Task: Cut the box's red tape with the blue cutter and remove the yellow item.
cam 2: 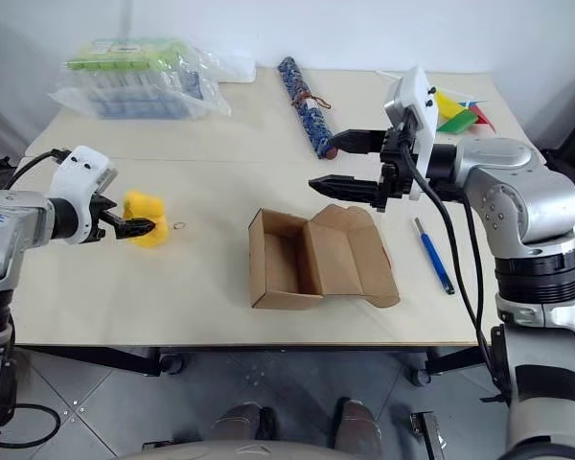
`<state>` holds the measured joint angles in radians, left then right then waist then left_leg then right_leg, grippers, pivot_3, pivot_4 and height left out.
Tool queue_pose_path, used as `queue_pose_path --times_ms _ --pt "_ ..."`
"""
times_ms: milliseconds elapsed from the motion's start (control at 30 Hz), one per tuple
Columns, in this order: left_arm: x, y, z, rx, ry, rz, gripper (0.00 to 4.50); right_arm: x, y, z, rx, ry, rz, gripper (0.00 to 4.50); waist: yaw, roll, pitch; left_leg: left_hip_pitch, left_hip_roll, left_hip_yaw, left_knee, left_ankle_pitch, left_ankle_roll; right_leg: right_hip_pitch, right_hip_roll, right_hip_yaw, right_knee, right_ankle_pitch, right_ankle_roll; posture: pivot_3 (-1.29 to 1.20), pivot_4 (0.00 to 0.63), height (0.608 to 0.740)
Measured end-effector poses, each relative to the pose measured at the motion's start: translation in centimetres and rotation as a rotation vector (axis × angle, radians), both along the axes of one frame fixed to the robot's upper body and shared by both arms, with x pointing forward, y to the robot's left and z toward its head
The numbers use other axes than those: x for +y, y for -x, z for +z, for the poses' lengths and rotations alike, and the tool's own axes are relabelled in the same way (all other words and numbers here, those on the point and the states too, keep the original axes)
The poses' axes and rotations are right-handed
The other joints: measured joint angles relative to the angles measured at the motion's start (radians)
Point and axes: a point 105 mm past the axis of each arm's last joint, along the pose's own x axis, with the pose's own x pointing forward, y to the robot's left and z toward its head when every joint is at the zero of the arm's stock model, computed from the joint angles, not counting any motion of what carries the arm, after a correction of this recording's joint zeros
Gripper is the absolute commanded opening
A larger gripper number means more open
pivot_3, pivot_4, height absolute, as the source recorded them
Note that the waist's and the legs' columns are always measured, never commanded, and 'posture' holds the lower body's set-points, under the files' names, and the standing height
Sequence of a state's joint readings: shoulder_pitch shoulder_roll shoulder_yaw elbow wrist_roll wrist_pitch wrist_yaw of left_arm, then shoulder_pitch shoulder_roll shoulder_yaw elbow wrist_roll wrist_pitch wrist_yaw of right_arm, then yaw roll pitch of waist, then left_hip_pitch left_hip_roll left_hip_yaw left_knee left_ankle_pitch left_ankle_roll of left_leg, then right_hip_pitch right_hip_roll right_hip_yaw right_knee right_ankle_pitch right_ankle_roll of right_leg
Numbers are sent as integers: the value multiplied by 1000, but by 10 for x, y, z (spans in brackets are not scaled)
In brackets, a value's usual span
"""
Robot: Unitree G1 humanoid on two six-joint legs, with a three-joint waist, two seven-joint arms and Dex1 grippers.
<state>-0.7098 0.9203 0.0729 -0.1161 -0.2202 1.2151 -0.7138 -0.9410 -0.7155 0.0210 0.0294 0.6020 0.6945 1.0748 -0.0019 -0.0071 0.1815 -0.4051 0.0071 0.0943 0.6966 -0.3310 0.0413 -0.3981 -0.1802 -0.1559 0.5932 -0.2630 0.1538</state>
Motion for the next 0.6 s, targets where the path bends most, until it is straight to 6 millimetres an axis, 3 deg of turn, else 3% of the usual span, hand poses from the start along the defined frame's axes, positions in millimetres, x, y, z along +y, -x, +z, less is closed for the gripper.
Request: queue_pose_path --times_ms 133,267,400,500,600 --pt "-27 20 34 -203 96 -264 4474 -6 -1 4 -26 3 -20 4500 -2 0 0 0 1 -1 0 0 0 0 0 0 -1 0 0 0 150 740" --pt "-41 40 47 -340 155 -429 4474 -11 -1 6 -38 4 -40 4500 -1 0 0 0 1 -1 0 0 0 0 0 0 0 0 0 0 150 740" --pt "-57 76 28 -443 207 -574 4474 -29 1 -14 17 40 -90 4500 0 0 0 0 3 -1 0 -1 0 0 0 0 -1 0 0 0 150 740" --pt "-64 96 10 -418 255 -643 4474 -44 2 -28 68 71 -131 4500 4 0 0 0 3 1 1 -1 0 1 0 0 -1 0 0 0 150 740" --pt "-60 114 -10 -363 266 -694 4474 -72 3 -44 107 129 -216 4500 4 1 0 1 2 2 1 -1 0 1 0 0 -2 0 0 0 150 740"
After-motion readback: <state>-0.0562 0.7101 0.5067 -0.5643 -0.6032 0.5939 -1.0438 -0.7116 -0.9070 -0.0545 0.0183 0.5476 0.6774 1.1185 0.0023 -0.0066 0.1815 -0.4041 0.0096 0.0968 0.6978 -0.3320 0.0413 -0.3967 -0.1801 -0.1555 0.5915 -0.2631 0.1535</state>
